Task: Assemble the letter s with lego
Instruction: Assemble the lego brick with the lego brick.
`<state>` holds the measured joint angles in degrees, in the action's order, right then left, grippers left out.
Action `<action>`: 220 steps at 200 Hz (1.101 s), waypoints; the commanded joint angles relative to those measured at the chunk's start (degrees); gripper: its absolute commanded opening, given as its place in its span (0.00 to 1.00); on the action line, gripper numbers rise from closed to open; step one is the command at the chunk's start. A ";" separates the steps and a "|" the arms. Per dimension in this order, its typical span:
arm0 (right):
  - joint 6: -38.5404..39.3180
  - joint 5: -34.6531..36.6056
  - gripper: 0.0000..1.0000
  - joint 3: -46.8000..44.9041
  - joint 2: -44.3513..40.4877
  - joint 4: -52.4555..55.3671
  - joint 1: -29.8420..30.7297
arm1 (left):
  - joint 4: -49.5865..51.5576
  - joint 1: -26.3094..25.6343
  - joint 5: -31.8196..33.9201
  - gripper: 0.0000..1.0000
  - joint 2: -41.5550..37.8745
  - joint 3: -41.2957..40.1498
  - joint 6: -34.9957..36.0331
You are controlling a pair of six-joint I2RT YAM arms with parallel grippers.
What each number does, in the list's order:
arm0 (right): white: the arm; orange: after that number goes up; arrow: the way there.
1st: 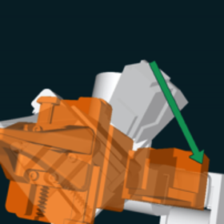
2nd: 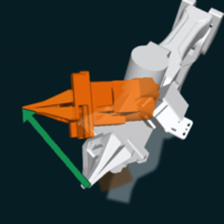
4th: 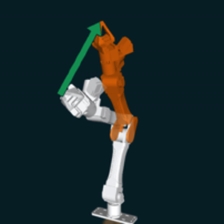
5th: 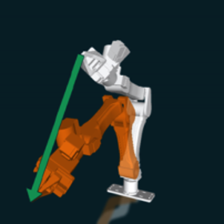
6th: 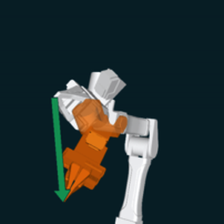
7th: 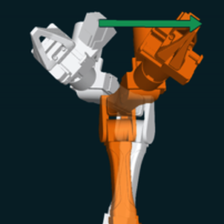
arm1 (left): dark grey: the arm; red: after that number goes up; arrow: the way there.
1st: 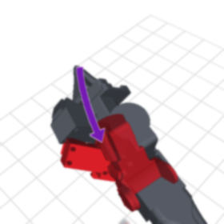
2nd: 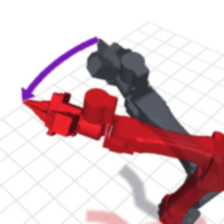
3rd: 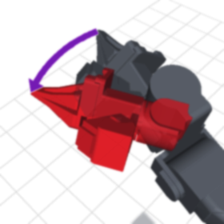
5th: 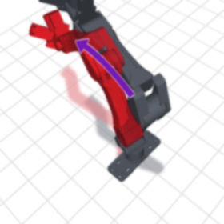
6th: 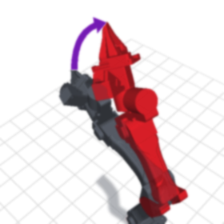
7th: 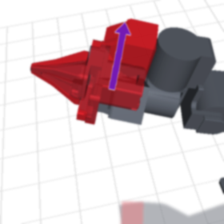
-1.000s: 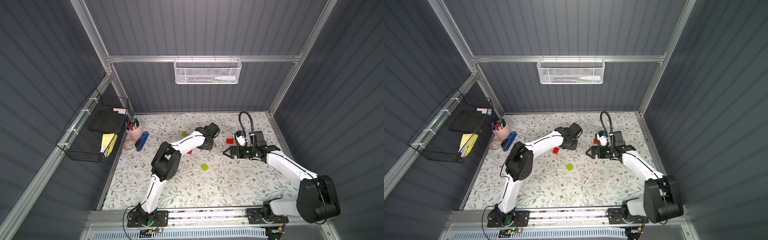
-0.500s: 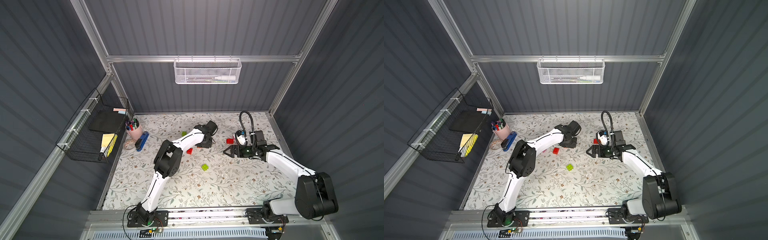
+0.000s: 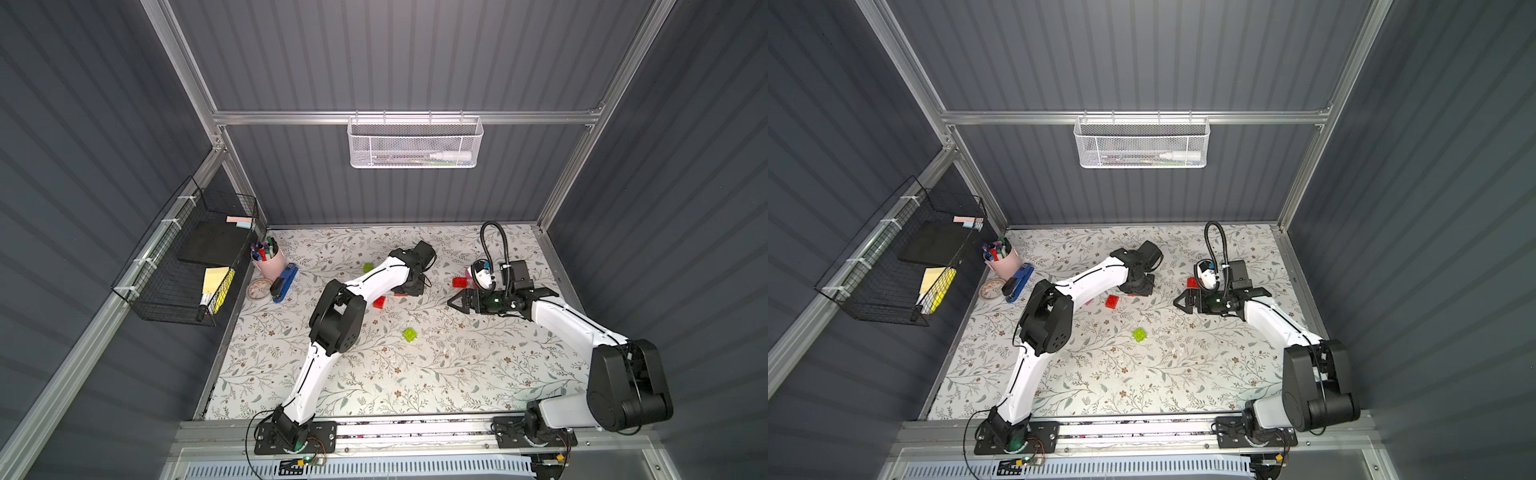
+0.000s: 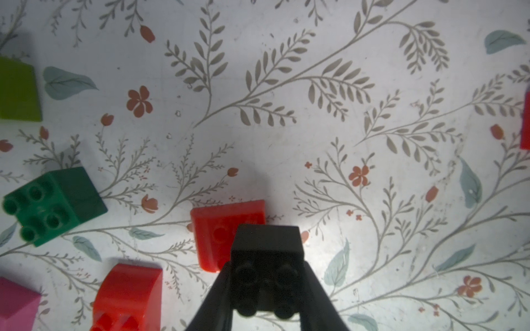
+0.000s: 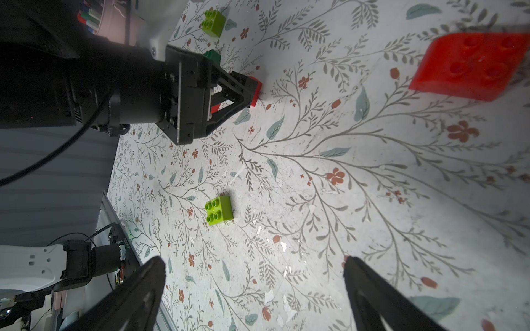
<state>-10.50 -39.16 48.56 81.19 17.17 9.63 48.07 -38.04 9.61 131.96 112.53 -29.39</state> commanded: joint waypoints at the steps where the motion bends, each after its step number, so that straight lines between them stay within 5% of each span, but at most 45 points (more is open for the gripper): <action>1: -0.04 -1.44 0.99 1.19 0.70 -0.52 -0.39 | 1.75 0.42 -0.05 0.15 2.51 1.10 -0.82; 220: -2.15 -3.56 0.99 1.63 1.23 -1.08 -1.54 | 9.88 2.27 -2.60 0.15 10.05 6.14 -1.14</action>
<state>-12.67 -41.89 48.80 82.52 16.05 8.23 52.69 -36.73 8.84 136.35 119.59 -31.57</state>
